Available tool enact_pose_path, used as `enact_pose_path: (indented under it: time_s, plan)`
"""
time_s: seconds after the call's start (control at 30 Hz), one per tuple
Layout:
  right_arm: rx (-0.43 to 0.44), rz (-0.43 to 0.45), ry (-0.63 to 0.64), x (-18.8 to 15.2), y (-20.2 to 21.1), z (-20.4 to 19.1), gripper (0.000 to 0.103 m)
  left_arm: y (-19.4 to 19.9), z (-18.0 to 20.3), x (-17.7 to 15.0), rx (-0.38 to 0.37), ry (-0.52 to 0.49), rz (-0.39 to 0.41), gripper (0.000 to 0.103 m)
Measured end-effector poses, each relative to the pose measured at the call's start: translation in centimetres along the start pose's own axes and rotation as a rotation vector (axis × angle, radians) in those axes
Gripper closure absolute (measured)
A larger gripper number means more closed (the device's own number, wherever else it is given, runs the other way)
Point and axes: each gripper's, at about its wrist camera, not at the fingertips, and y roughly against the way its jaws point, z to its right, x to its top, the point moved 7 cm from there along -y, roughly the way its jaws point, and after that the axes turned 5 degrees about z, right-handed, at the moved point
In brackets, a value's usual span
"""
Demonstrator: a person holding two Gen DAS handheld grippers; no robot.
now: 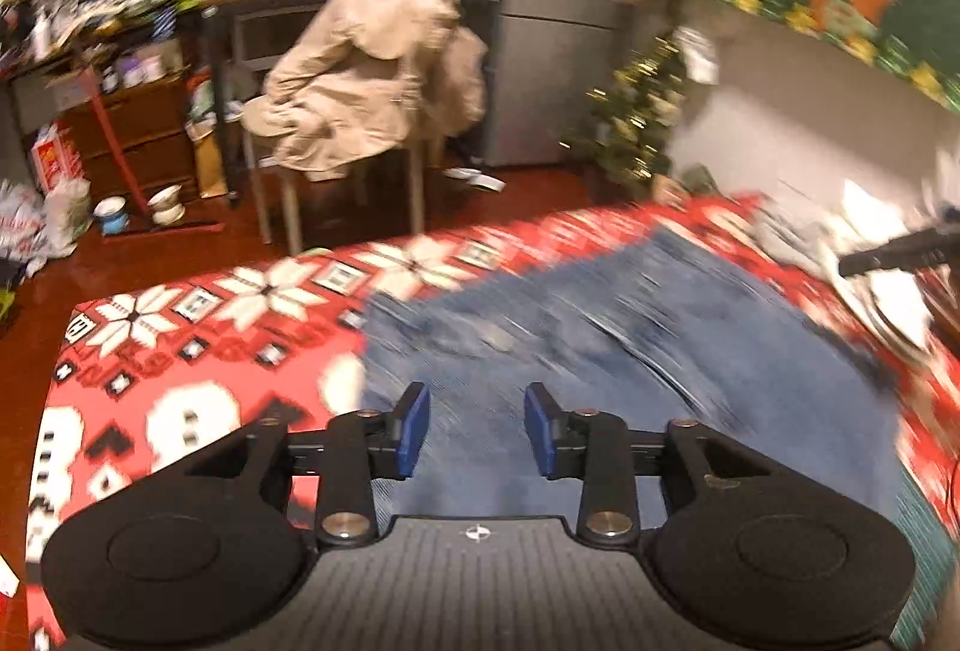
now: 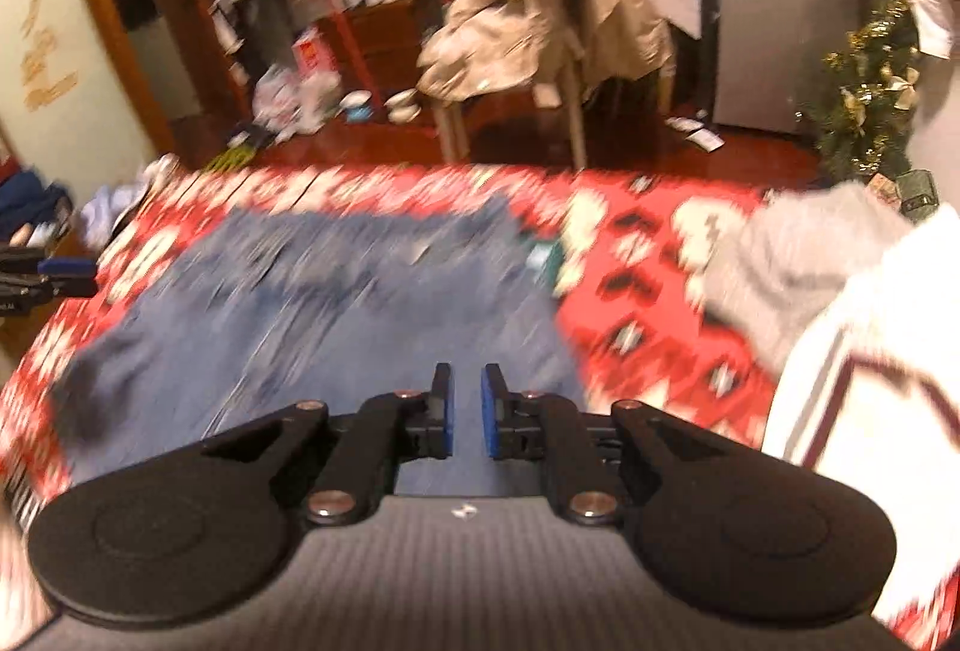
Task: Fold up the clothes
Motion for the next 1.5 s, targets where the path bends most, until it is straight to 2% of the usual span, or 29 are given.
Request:
enact_pose_path:
  time_s: [0.1, 0.33, 0.47, 0.53, 0.7, 0.77, 0.87, 0.93, 1.0, 1.1, 1.2, 1.3, 1.4, 1.43, 1.47, 1.5]
  plan:
    - [-0.009, 0.005, -0.016, 2.6, -4.5, 2.1, 0.079, -3.5, -2.9, 0.8, -0.008, 0.085, -0.025, 0.063]
    - [0.033, -0.036, -0.043, 5.8, -15.0, 3.9, 0.074, -9.0, -6.8, 0.8, 0.0, 0.224, -0.066, 0.062]
    - [0.014, -0.097, -0.021, 6.1, -19.2, 4.1, 0.075, -10.6, -6.9, 0.9, -0.016, 0.218, -0.085, 0.062]
    - [0.017, -0.119, -0.014, 6.1, -20.6, 4.1, 0.083, -11.3, -6.6, 0.9, -0.02, 0.192, -0.097, 0.062]
    - [-0.045, -0.112, 0.08, 5.9, -21.9, 3.3, 0.08, -12.2, -6.2, 0.5, -0.02, 0.125, -0.12, 0.062]
    - [-0.059, -0.113, 0.104, 5.9, -22.0, 2.7, 0.082, -12.4, -6.3, 0.6, -0.045, 0.149, -0.12, 0.065]
    - [-0.04, -0.13, 0.071, 6.0, -21.9, 2.4, 0.086, -12.7, -6.5, 0.8, -0.076, 0.174, -0.128, 0.068]
    - [-0.025, -0.14, 0.041, 6.0, -22.0, 2.5, 0.091, -13.1, -6.5, 0.9, -0.086, 0.18, -0.14, 0.089]
    - [0.0, -0.141, 0.034, 6.0, -21.9, 2.3, 0.099, -12.8, -6.1, 1.0, -0.072, 0.169, -0.128, 0.094]
    - [-0.031, -0.098, 0.111, 6.3, -20.9, 1.2, 0.101, -11.5, -5.0, 2.0, -0.045, 0.078, -0.057, 0.094]
    - [-0.05, -0.042, 0.135, 6.8, -19.9, 0.7, 0.101, -11.5, -5.0, 1.9, -0.028, 0.054, -0.049, 0.094]
    - [-0.076, -0.068, 0.143, 5.8, -21.1, 0.8, 0.101, -12.8, -4.9, 1.0, 0.019, 0.025, -0.091, 0.09]
    - [-0.095, -0.059, 0.152, 5.4, -21.4, 0.7, 0.099, -12.7, -4.9, 1.1, 0.083, 0.009, -0.072, 0.077]
    - [-0.103, -0.051, 0.14, 5.5, -21.1, 0.8, 0.092, -12.5, -5.1, 1.3, 0.103, 0.013, -0.059, 0.072]
    - [-0.113, -0.042, 0.135, 5.7, -20.6, 0.9, 0.09, -12.0, -5.3, 1.6, 0.121, 0.019, -0.046, 0.063]
    - [-0.119, -0.032, 0.133, 5.9, -20.0, 1.1, 0.09, -11.5, -5.6, 1.9, 0.137, 0.025, -0.031, 0.061]
